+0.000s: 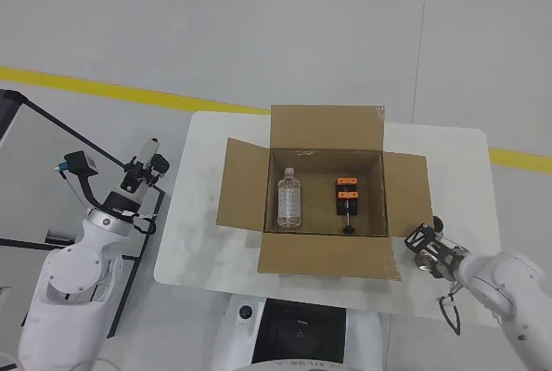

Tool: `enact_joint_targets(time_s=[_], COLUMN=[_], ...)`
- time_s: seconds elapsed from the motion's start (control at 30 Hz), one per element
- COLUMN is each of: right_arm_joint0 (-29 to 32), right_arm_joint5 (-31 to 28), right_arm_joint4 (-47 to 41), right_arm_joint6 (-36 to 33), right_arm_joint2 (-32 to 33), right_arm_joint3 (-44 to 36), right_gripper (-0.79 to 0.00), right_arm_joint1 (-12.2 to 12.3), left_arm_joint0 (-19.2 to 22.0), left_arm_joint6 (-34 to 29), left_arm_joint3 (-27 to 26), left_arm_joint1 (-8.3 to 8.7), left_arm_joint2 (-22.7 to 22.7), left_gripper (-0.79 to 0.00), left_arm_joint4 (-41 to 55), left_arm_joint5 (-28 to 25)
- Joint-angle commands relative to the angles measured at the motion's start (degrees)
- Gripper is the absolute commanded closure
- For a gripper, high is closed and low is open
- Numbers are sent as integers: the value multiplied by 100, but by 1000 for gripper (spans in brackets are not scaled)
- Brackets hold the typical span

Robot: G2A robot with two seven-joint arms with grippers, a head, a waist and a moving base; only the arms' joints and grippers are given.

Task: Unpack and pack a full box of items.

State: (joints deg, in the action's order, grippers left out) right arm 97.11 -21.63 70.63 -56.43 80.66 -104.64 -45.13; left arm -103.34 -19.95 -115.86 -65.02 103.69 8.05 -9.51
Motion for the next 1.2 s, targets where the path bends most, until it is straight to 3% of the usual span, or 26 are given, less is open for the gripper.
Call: enact_joint_targets(time_s=[0.0,0.3,1.17], right_arm_joint0=[-78,-443,-829], right_arm_joint5=[42,-17,163], right_arm_joint4=[21,-104,88], right_arm_joint6=[-6,7,-122], right_arm_joint2=[-87,-372,-825], right_arm_joint3=[70,566,932], right_gripper=[-240,-292,-277], right_arm_joint1=[-19,-99,-256], left_arm_joint0=[0,0,0], left_arm_joint6=[0,0,0], left_arm_joint3=[0,0,0], left_arm_joint1=[0,0,0], left_arm_joint2=[0,0,0], left_gripper=[-785,-785,-785], left_arm_joint4=[0,0,0], left_arm_joint5=[0,0,0])
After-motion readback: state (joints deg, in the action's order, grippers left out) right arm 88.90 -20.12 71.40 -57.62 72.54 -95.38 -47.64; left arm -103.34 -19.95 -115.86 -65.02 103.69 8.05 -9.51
